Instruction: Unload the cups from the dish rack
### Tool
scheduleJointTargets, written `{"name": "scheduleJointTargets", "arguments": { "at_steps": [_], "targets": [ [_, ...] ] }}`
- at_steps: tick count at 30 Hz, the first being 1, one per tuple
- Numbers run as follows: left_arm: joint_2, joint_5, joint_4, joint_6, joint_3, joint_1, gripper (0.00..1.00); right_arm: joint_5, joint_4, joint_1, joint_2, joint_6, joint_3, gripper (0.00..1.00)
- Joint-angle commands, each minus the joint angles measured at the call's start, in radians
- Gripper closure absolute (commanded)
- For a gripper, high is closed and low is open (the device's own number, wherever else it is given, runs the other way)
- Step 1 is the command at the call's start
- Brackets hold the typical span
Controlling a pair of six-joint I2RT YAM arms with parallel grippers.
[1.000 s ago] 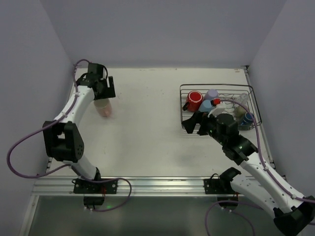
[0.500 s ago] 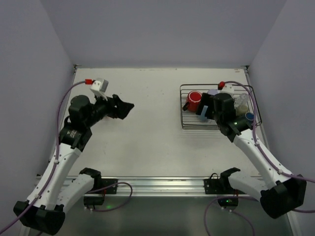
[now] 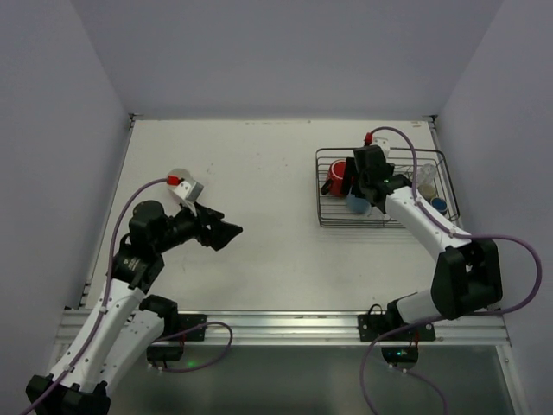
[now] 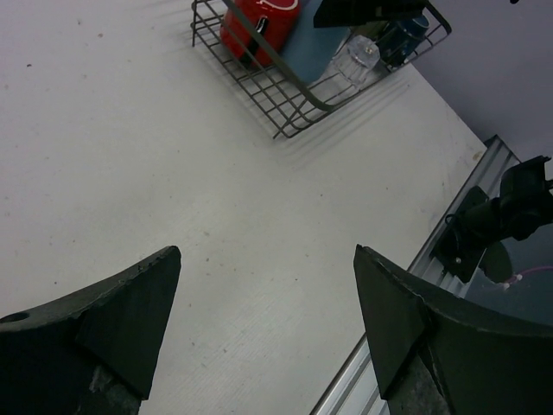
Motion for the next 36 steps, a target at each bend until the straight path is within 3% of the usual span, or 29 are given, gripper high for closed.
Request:
{"name": "scheduleJointTargets", "arguments": {
  "at_steps": [1,14,20,22,26,31,36],
  "targets": [
    [0.026,0.022,0.004,0.016,0.018,-0.002,0.14,0.057,0.018,-0.014,0.031,-0.031,0.047,0.21],
    [0.053,0.028,0.006,0.016,0.021,-0.002,0.14,0.008,0.084,-0.063,0.126,-0.088,0.079,0.23],
    [0.061,0.027,0.007,0.013,0.023,-0.002,0.14,-0.003,0.099,-0.063,0.123,-0.091,0.073,0.47],
    [0.06,0.027,0.009,0.011,0.021,-0.002,0.15,0.0,0.102,-0.064,0.087,-0.085,0.061,0.58],
    [0.069,0.066,0.038,-0.026,0.012,-0.002,0.14,-0.002,0.105,-0.061,-0.019,-0.073,0.021,0.64],
    [0.075,0.168,0.185,-0.153,-0.025,-0.004,0.17,-0.041,0.105,-0.051,-0.237,-0.053,-0.03,0.7],
    [0.072,0.192,0.383,-0.326,-0.046,-0.016,0.18,-0.198,0.142,-0.023,-0.439,0.036,-0.111,0.75]
  ]
}}
